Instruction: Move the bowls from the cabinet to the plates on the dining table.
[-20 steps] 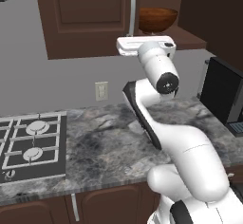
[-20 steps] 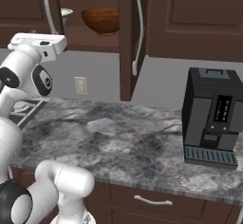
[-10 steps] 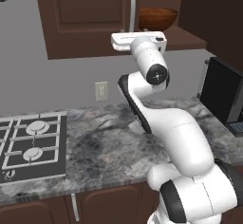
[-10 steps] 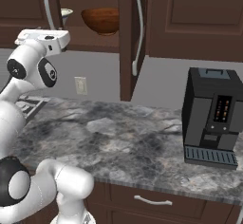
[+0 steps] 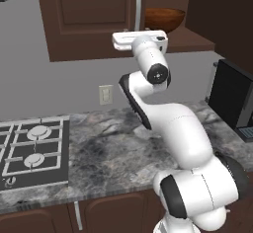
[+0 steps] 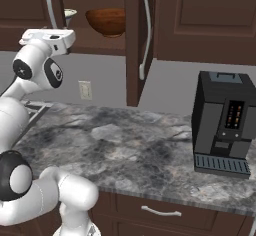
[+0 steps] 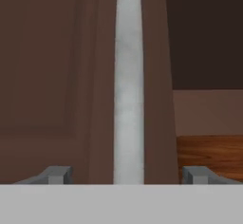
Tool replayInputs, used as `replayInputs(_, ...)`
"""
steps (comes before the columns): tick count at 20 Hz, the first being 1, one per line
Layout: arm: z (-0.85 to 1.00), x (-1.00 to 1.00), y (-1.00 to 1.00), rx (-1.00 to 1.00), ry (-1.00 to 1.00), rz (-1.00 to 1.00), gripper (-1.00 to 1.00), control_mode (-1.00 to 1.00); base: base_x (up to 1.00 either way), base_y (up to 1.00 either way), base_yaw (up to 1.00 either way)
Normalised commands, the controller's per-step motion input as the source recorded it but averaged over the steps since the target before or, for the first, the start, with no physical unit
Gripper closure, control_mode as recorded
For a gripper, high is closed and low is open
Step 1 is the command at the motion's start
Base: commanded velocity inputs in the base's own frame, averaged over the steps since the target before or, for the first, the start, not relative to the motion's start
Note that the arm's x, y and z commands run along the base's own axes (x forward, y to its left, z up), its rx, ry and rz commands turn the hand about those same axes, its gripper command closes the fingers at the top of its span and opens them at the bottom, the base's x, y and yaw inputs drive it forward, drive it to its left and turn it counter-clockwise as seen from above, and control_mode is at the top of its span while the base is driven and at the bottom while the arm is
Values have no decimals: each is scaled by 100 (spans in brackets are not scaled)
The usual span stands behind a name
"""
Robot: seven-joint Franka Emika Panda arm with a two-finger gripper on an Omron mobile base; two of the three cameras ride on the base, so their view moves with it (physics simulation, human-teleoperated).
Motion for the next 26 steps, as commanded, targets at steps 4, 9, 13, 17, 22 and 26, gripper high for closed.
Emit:
replayInputs(4, 0, 33, 12, 0, 0, 0, 100, -100, 0, 0, 0)
replayInputs(9, 0, 31, 1, 1, 0, 0, 100, -100, 0, 0, 0)
replayInputs(13, 0, -12, 13, 4, 0, -4, 100, -100, 0, 0, 0)
replayInputs(17, -4, -32, 30, 2, -1, -10, 100, -100, 0, 0, 0)
replayInputs(22, -10, -21, 30, 2, 0, -11, 100, -100, 0, 0, 0)
replayInputs(26, -8, -26, 34, 0, 0, -10, 100, -100, 0, 0, 0)
